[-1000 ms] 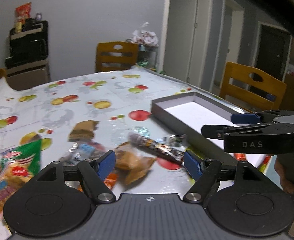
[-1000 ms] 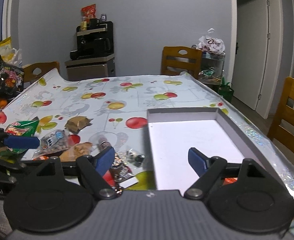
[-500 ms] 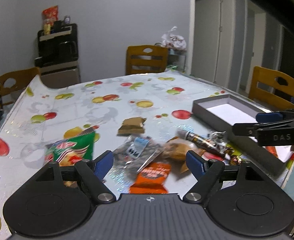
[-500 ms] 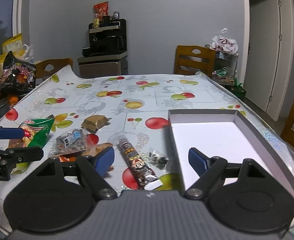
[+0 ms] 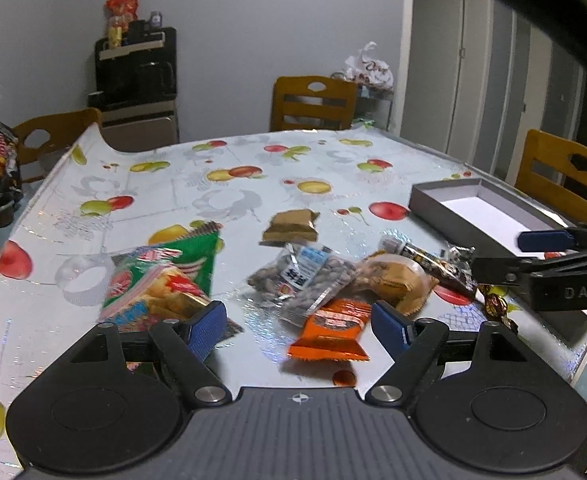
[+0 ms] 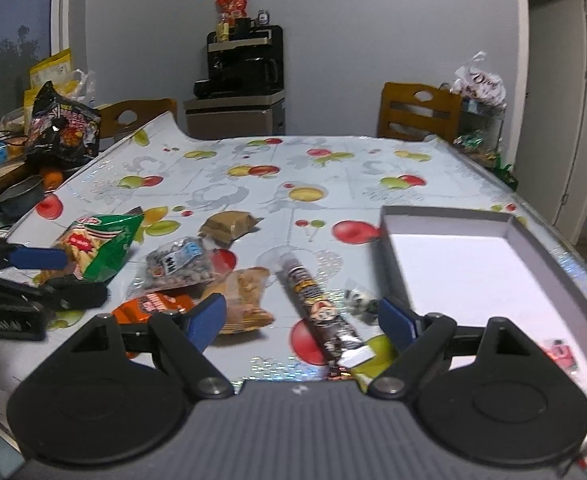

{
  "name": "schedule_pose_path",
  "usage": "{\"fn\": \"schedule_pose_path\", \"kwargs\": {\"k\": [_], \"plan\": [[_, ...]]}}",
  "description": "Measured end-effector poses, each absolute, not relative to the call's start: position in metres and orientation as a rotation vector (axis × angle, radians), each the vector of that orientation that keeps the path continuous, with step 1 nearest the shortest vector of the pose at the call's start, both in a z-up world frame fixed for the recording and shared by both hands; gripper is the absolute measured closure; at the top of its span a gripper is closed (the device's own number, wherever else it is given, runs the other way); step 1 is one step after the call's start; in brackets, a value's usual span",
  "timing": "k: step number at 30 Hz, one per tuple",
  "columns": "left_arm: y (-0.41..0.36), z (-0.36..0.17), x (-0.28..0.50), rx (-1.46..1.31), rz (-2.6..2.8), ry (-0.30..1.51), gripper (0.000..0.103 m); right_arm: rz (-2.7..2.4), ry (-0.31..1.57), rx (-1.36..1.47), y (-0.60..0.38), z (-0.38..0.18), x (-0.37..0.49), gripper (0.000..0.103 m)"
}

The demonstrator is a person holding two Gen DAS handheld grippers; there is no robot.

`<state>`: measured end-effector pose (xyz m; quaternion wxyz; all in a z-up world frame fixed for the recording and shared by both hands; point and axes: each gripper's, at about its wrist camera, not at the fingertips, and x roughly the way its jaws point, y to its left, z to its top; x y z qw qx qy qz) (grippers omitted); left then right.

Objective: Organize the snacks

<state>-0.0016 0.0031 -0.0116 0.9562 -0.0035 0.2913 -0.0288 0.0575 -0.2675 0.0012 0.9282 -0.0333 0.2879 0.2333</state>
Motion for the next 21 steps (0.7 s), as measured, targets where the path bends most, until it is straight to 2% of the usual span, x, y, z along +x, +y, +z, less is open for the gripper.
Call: {"fn": "schedule_pose_path", "kwargs": {"k": [13,14,18,21], "plan": [[-0.031,-0.038,0.008,0.117,-0.090,0.574,0.025,0.576,0.646,-0.048,-0.230,-0.004,0.080,0.019],[-0.032,-0.040,0.010,0.124,-0.091,0.578,0.026,0.581,0.644,-0.046,-0.228,-0.004,0.081,0.019],[-0.029,-0.050,0.021,0.088,-0.074,0.622,0.040,0.591,0.642,-0.053,-0.220,-0.005,0.085,0.019],[-0.024,-0.057,0.027,0.049,-0.054,0.640,0.043,0.601,0.645,-0.061,-0.214,-0.006,0.087,0.019]]}}
